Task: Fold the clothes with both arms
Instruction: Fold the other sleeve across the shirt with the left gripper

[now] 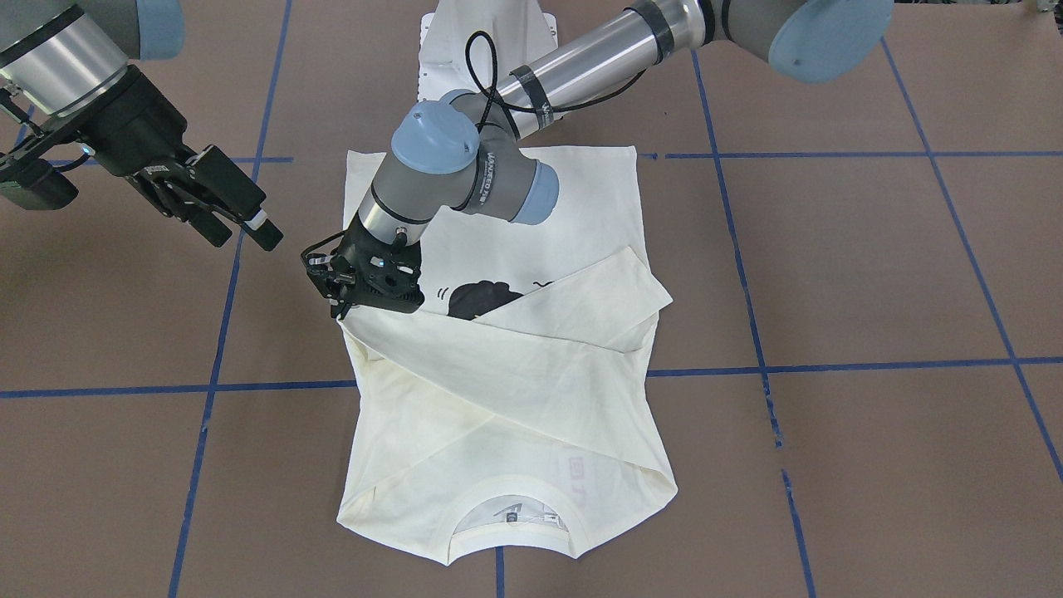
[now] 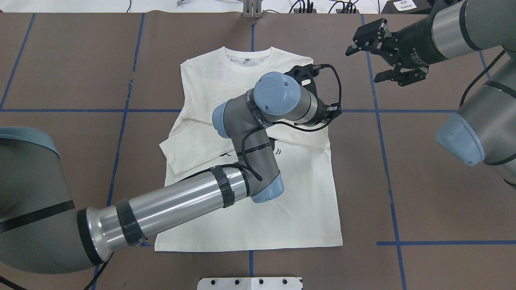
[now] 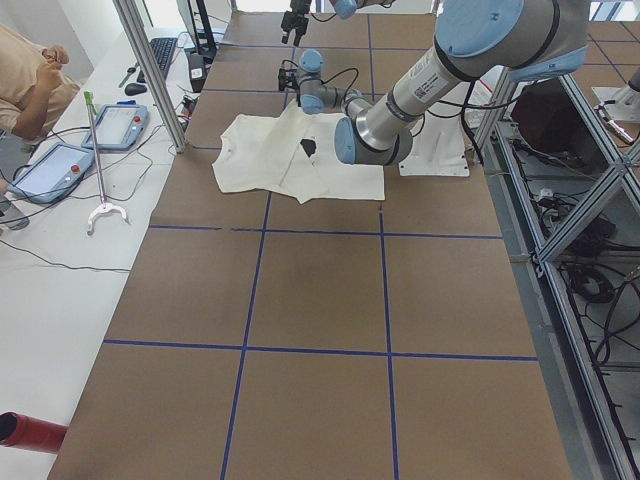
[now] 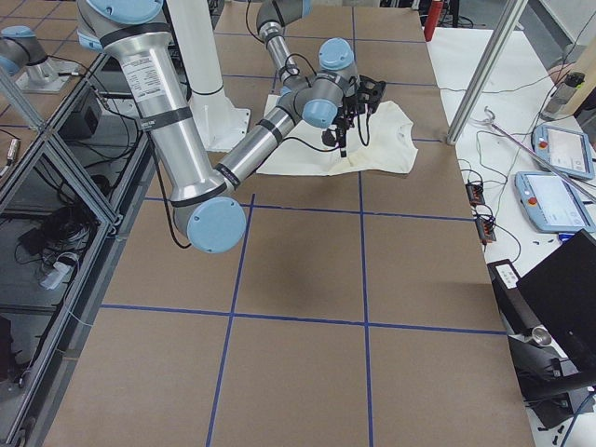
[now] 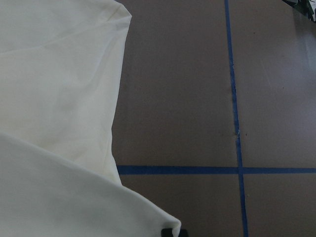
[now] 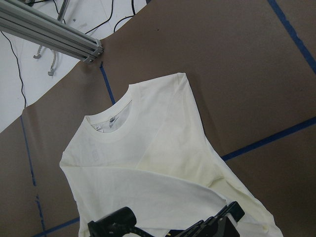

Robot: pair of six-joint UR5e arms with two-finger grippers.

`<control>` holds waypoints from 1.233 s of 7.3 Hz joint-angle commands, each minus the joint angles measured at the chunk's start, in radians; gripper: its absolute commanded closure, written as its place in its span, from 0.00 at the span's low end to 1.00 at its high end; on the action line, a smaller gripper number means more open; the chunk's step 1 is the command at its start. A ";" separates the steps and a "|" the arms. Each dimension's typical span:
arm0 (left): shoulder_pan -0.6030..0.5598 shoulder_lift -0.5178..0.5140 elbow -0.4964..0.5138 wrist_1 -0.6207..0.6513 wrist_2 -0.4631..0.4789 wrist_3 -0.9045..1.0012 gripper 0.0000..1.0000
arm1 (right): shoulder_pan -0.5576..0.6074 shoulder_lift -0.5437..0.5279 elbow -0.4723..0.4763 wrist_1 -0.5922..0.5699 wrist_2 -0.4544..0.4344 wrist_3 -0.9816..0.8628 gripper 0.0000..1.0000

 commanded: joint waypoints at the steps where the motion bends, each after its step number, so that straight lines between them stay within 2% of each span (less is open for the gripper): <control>1: -0.008 0.002 -0.007 0.005 0.000 -0.055 0.56 | -0.003 0.001 -0.005 0.000 -0.004 0.001 0.00; 2: -0.033 0.002 -0.039 0.046 -0.008 -0.065 0.47 | -0.006 0.002 -0.005 0.000 -0.004 0.007 0.00; 3: -0.086 0.016 -0.129 0.190 -0.058 -0.060 0.43 | -0.065 0.016 -0.002 -0.005 -0.027 0.019 0.00; 4: -0.137 0.130 -0.288 0.307 -0.193 -0.035 0.43 | -0.113 0.014 0.009 -0.009 -0.087 0.053 0.00; 5: -0.166 0.286 -0.461 0.316 -0.204 -0.012 0.43 | -0.139 -0.004 0.030 -0.012 -0.080 0.103 0.00; 6: -0.192 0.392 -0.566 0.334 -0.207 0.031 0.43 | -0.203 -0.071 0.084 -0.012 -0.089 0.132 0.00; 7: -0.209 0.448 -0.640 0.389 -0.207 0.074 0.43 | -0.271 -0.123 0.111 -0.012 -0.099 0.156 0.00; 9: -0.249 0.572 -0.842 0.541 -0.248 0.120 0.45 | -0.552 -0.174 0.106 -0.026 -0.428 0.202 0.00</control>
